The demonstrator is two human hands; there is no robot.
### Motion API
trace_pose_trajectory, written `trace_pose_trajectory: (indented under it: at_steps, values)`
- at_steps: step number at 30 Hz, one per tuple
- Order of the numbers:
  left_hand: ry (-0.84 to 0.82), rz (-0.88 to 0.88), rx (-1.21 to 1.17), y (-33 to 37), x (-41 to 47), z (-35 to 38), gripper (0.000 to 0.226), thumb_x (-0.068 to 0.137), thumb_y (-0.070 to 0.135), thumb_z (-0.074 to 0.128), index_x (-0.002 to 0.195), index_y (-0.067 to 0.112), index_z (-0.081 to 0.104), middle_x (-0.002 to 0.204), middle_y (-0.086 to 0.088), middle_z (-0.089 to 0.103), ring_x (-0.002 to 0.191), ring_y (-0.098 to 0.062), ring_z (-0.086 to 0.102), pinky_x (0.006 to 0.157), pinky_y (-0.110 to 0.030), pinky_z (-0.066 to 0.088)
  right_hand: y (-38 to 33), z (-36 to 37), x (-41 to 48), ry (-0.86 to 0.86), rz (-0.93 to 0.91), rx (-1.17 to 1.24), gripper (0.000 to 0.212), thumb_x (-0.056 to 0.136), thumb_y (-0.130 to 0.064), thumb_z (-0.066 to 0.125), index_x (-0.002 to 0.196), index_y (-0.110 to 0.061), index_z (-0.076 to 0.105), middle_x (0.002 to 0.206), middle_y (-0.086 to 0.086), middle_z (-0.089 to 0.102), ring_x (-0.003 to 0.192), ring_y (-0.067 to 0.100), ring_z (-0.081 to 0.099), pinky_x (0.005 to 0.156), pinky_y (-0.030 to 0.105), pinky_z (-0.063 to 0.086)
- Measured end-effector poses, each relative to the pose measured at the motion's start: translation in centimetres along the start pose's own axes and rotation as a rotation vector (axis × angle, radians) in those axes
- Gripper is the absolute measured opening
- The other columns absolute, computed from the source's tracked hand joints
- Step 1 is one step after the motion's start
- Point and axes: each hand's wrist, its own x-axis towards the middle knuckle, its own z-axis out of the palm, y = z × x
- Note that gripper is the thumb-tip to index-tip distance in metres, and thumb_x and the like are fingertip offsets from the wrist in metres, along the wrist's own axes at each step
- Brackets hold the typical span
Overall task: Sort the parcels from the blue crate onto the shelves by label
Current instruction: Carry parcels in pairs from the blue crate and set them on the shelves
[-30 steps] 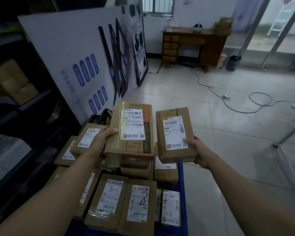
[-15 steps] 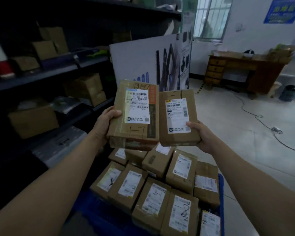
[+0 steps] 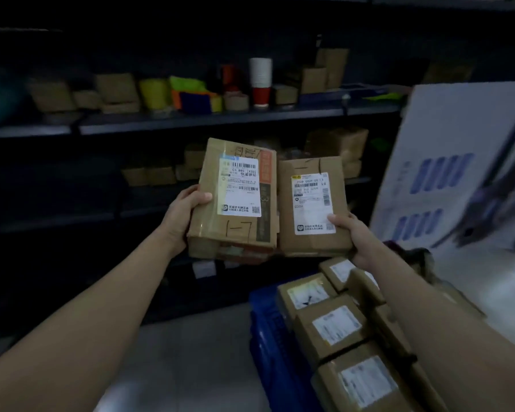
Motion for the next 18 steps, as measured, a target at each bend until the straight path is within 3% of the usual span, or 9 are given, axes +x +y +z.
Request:
trace_pose_trajectory:
  at_steps: [3,5,8,12,15,18]
  values:
    - [0.184,0.035,-0.027,0.6,-4.3,-5.8,0.062,0.065,0.029,0.071,0.124,0.022,0.053,0.121,-0.013,0.063,0.104,-0.031,0.064,0.083,-0.048,0.055,1.5,6.3,1.2,-0.158,0.049,-0.027,0.056,0.082,-0.022,0.07,0.133,-0.023,0.047,0.105,0.009,0.074,0.09,0.03,0.072,0.067,0.041,0.059]
    - [0.3,0.059,-0.056,0.9,-7.9,-9.7,0.059,0.065,0.028,0.071,0.121,0.023,0.054,0.118,-0.012,0.065,0.098,-0.028,0.067,0.074,-0.043,0.056,2.7,10.9,1.3,-0.271,0.08,-0.076,0.057,0.081,-0.024,0.07,0.134,-0.023,0.048,0.109,0.011,0.072,0.097,0.034,0.07,0.079,0.05,0.057]
    - [0.453,0.115,-0.076,1.8,-13.4,-15.6,0.065,0.066,0.025,0.07,0.128,0.018,0.051,0.121,-0.015,0.064,0.104,-0.033,0.065,0.084,-0.048,0.054,4.1,18.3,0.5,-0.396,0.109,-0.143,0.063,0.081,-0.025,0.071,0.138,-0.022,0.043,0.118,0.013,0.068,0.107,0.037,0.064,0.09,0.055,0.052]
    - [0.618,0.19,-0.129,2.9,-20.6,-22.5,0.069,0.069,0.023,0.067,0.133,0.014,0.047,0.126,-0.02,0.06,0.112,-0.039,0.059,0.095,-0.057,0.047,5.8,28.4,-2.0,-0.596,0.105,-0.236,0.068,0.08,-0.028,0.071,0.14,-0.023,0.04,0.12,0.011,0.067,0.107,0.034,0.064,0.08,0.048,0.056]
    - [0.722,0.242,-0.146,3.1,-25.9,-27.2,0.068,0.069,0.022,0.066,0.134,0.012,0.046,0.127,-0.022,0.058,0.115,-0.041,0.057,0.097,-0.059,0.045,7.4,35.6,-4.2,-0.723,0.091,-0.302,0.074,0.078,-0.03,0.073,0.143,-0.023,0.037,0.12,0.01,0.066,0.107,0.032,0.064,0.086,0.049,0.054]
    - [0.833,0.262,-0.142,3.2,-31.2,-31.3,0.069,0.069,0.022,0.066,0.134,0.01,0.046,0.128,-0.023,0.057,0.117,-0.043,0.054,0.1,-0.061,0.041,9.2,42.2,-6.9,-0.82,0.089,-0.335,0.075,0.077,-0.03,0.074,0.142,-0.023,0.037,0.119,0.009,0.067,0.106,0.031,0.065,0.082,0.045,0.055]
